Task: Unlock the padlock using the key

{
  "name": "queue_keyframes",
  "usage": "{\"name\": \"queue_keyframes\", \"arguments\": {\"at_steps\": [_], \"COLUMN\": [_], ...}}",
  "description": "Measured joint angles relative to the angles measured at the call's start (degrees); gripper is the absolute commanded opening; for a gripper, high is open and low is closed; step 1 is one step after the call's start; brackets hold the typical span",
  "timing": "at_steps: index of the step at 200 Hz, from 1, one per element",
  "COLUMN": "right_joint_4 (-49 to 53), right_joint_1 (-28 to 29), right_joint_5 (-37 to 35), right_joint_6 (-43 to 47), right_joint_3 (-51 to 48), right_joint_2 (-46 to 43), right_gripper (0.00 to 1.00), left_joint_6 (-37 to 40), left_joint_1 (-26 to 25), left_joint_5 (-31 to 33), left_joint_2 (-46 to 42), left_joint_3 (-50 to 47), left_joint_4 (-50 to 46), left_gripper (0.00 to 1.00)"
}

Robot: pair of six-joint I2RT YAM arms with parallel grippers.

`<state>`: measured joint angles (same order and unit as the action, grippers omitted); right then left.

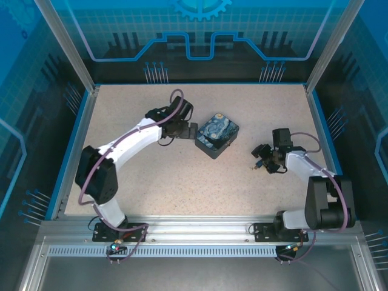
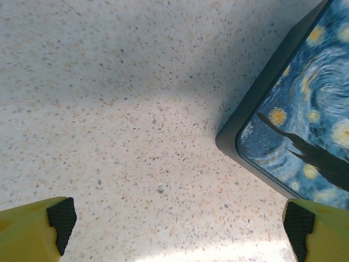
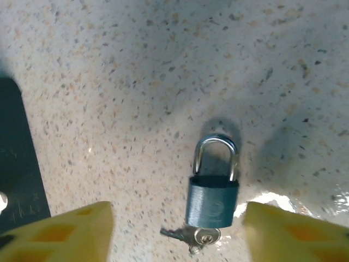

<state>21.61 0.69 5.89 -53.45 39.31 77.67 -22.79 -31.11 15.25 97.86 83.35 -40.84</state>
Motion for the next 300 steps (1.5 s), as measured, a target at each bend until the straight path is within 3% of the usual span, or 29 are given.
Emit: {"name": "queue_keyframes", "arguments": {"at_steps": [22,70,95,128,156,207,252,300], "right_joint_4": [2.3,8.0,7.4,1.6,-5.3,-23.5,-46.1,-60.6], "right_joint_1": [0.0,-0.1,-0.1,0.9,1.6,1.7,1.7,2.9], "right_joint_5": [-0.8,-5.1,-10.5,-19.7,-26.0,-29.9,-26.3,-19.3], "right_joint_6": [0.8,6.2,11.3,21.2,27.9,36.7,42.6,48.7], "right_joint_3": [0.7,10.8,15.0,11.9,5.1,-6.0,-17.9,-16.8], "right_joint_2": [-6.0,-12.2,-12.0,-11.1,-10.8,-6.9,-3.7,8.0], "right_gripper": [1.00,1.00,1.00,1.00,1.00,1.00,1.00,1.00], "left_joint_6": [-0.9,-0.8,4.0,11.7,15.1,17.1,17.6,20.0], "left_joint_1": [1.6,7.5,10.9,15.6,20.9,26.3,28.9,29.1], "left_joint_5": [-0.2,3.1,8.2,11.6,12.4,12.1,7.6,0.1], "left_joint_2": [-5.3,-17.7,-26.4,-33.4,-31.7,-18.1,-13.9,-10.5], "left_joint_3": [-2.2,-11.3,-23.4,-37.5,-44.6,-56.3,-58.8,-59.9], "left_joint_4": [0.2,4.2,14.5,26.8,37.6,62.6,77.9,87.3], "left_gripper": [0.99,0.99,0.99,0.99,0.99,0.99,0.99,0.99]}}
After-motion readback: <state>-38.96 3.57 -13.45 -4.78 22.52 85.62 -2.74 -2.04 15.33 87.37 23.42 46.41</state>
